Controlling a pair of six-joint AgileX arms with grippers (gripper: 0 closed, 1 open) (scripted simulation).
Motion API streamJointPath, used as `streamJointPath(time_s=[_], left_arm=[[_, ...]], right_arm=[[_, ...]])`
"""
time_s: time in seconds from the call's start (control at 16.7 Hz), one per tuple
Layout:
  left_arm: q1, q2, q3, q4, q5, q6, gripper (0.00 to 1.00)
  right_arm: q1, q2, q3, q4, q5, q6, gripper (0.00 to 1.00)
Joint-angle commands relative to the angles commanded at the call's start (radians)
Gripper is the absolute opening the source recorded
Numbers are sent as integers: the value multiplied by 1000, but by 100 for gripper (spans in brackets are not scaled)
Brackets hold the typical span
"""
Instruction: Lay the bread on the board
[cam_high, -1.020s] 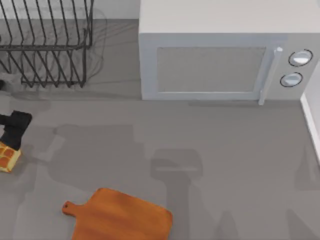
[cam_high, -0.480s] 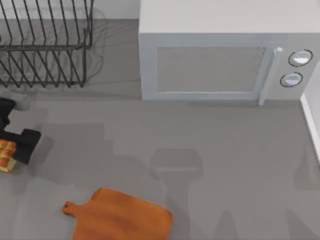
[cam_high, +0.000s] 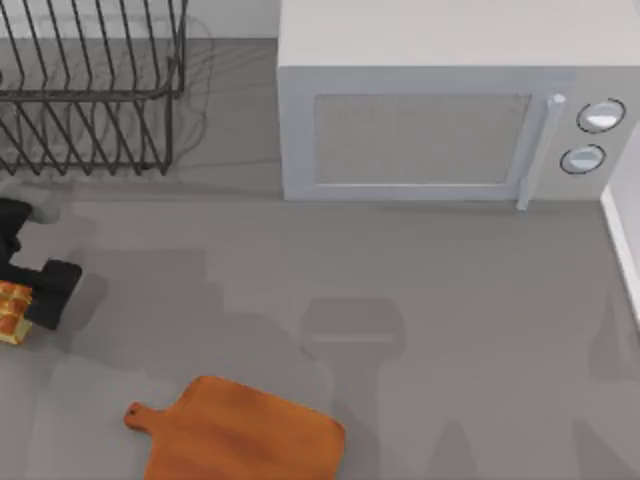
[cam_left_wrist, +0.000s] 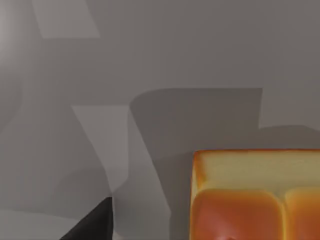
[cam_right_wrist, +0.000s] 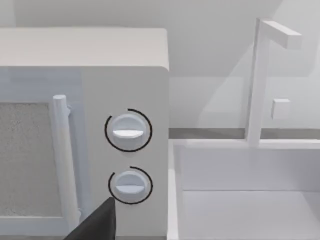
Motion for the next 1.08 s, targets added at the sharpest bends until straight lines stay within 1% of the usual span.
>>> streamJointPath(time_s=[0.66,0.72,1.08], left_arm=[[0,0,0,0,0,0,2],[0,0,0,0,0,0,0],[0,0,0,0,0,0,0]], right_arm=[[0,0,0,0,0,0,100],[0,0,0,0,0,0,100],[0,0,0,0,0,0,100]])
